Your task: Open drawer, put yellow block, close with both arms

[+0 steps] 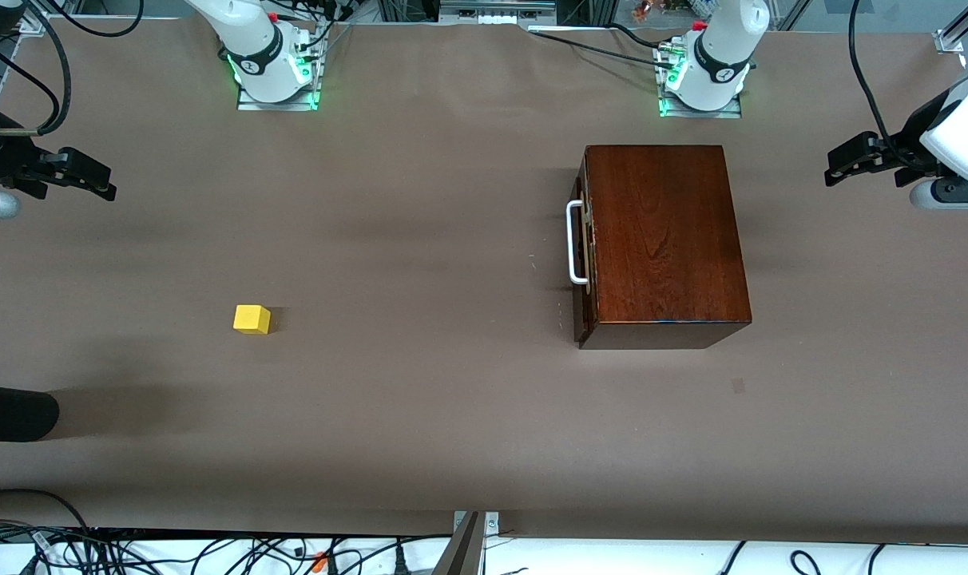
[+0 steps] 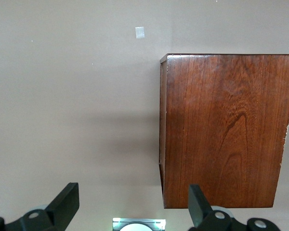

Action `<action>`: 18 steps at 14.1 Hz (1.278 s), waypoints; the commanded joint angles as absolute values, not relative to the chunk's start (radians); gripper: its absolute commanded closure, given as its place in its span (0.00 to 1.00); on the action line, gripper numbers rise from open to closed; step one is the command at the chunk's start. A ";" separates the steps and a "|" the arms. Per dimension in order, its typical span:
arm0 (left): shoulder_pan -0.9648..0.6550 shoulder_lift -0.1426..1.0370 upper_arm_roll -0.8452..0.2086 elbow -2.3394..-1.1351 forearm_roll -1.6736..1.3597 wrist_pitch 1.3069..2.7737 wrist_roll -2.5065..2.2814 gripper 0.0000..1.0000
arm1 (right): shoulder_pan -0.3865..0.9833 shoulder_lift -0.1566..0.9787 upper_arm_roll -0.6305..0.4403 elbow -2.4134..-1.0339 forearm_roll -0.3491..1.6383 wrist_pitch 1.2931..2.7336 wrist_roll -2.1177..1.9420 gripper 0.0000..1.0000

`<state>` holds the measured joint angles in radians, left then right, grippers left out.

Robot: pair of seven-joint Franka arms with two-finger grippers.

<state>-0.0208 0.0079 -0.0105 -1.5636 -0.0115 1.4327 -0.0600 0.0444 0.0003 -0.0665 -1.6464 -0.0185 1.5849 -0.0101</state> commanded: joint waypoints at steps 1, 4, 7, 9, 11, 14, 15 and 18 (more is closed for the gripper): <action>-0.026 0.014 -0.005 -1.542 -0.012 1.411 -0.066 0.00 | 0.034 -0.012 -0.057 -1.654 -0.014 1.586 -0.026 0.00; -0.026 0.015 -0.005 -1.542 -0.011 1.410 -0.069 0.00 | 0.034 -0.012 -0.057 -1.654 -0.014 1.588 -0.025 0.00; -0.026 0.026 -0.005 -1.542 -0.015 1.402 -0.072 0.00 | 0.034 -0.012 -0.057 -1.654 -0.014 1.588 -0.025 0.00; -0.028 0.028 -0.005 -1.543 -0.017 1.365 -0.071 0.00 | 0.034 -0.012 -0.057 -1.654 -0.014 1.586 -0.025 0.00; -0.029 0.041 -0.005 -1.543 -0.028 1.342 -0.068 0.00 | 0.034 -0.012 -0.057 -1.654 -0.014 1.586 -0.025 0.00; -0.028 0.051 -0.006 -1.551 -0.066 1.336 -0.005 0.00 | 0.034 -0.012 -0.057 -1.654 -0.014 1.586 -0.025 0.00; -0.029 0.052 -0.038 -1.558 -0.067 1.327 -0.009 0.00 | 0.034 -0.012 -0.057 -1.654 -0.014 1.586 -0.025 0.00; -0.029 0.104 -0.165 -1.554 -0.069 1.409 -0.089 0.00 | 0.034 -0.012 -0.057 -1.654 -0.014 1.589 -0.025 0.00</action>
<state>-0.0264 0.0659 -0.0992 -1.5671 -0.0556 1.3648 -0.0434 0.0444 0.0003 -0.0659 -1.6464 -0.0185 1.5855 -0.0104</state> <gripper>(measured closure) 0.000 0.000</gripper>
